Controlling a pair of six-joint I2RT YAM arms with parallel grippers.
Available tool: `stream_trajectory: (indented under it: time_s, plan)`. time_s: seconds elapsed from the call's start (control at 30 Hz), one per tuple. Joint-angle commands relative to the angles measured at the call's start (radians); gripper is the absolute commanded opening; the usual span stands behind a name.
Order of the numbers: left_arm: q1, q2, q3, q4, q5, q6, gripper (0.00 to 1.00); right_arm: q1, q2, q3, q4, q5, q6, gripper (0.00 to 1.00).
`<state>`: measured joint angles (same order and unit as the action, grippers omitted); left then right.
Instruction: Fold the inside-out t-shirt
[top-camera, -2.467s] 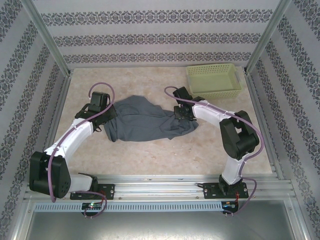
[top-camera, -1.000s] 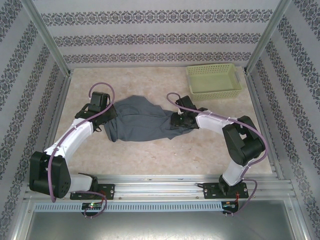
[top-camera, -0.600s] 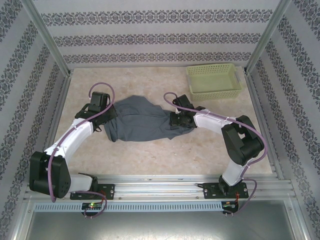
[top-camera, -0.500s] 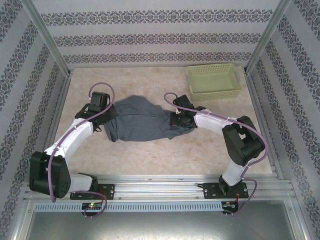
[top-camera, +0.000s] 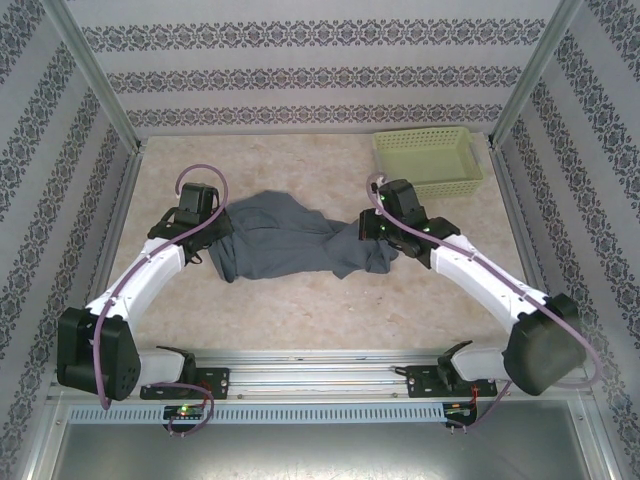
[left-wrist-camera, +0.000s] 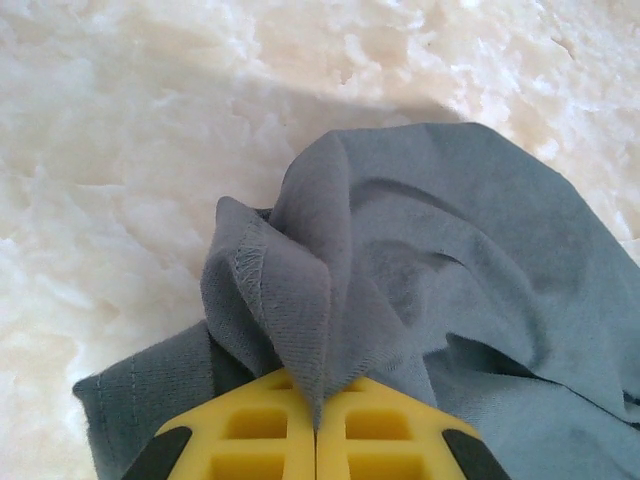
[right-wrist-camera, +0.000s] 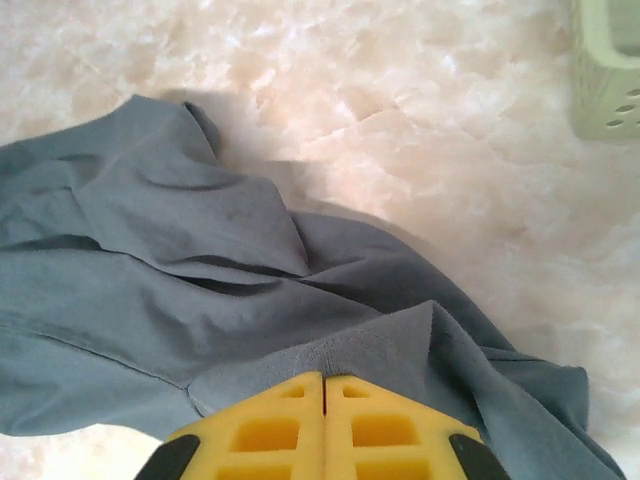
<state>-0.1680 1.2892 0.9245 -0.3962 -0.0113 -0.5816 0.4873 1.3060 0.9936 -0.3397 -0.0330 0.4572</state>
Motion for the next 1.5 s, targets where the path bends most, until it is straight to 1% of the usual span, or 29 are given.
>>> stream_trajectory:
  time_s: [0.0,0.1,0.3,0.47,0.57,0.6,0.73,0.83,1.0,1.13,1.27,1.37,1.43,1.47]
  plan:
    - [0.012,-0.025,0.011,-0.002,-0.005,-0.014,0.00,-0.022,-0.027,-0.003,-0.045,-0.005,0.020,0.00]
    - [0.012,-0.019,0.012,-0.006,0.000,-0.012,0.00,-0.030,0.018,-0.025,-0.019,-0.050,0.032,0.00]
    - [0.012,0.005,0.013,-0.003,0.031,-0.014,0.00,-0.029,0.217,-0.019,0.109,-0.133,0.046,0.00]
    - [0.012,0.009,0.019,-0.010,0.026,-0.011,0.00,-0.037,0.379,0.098,0.118,-0.135,0.009,0.00]
    - [0.013,0.007,0.017,-0.013,0.021,-0.011,0.00,-0.044,0.455,0.165,0.118,-0.165,-0.012,0.00]
    - [0.012,0.006,0.016,-0.013,0.022,-0.011,0.00,-0.044,0.471,0.181,0.114,-0.171,-0.015,0.03]
    - [0.012,0.003,0.010,-0.015,0.015,-0.009,0.00,-0.044,0.470,0.177,0.106,-0.174,-0.021,0.27]
    - [0.012,0.002,0.008,-0.014,0.011,-0.007,0.00,-0.044,0.436,0.127,0.103,-0.160,-0.024,0.34]
    - [0.014,0.008,0.008,-0.012,0.010,-0.006,0.00,-0.036,0.371,0.044,0.094,-0.138,-0.019,0.35]
    - [0.014,0.013,0.007,-0.012,0.011,-0.008,0.00,-0.027,0.358,0.019,0.065,-0.109,-0.029,0.36]
    - [0.014,0.009,0.004,-0.010,0.011,-0.010,0.00,-0.026,0.380,0.008,0.077,-0.123,-0.028,0.39]
    - [0.014,0.007,0.007,-0.012,0.015,-0.012,0.00,-0.016,0.399,0.027,0.063,-0.106,-0.033,0.42]
    - [0.015,0.003,0.009,-0.015,0.015,-0.012,0.00,-0.010,0.409,0.037,0.065,-0.108,-0.036,0.42]
    - [0.015,0.002,0.008,-0.015,0.016,-0.012,0.00,-0.011,0.416,0.042,0.065,-0.115,-0.038,0.40]
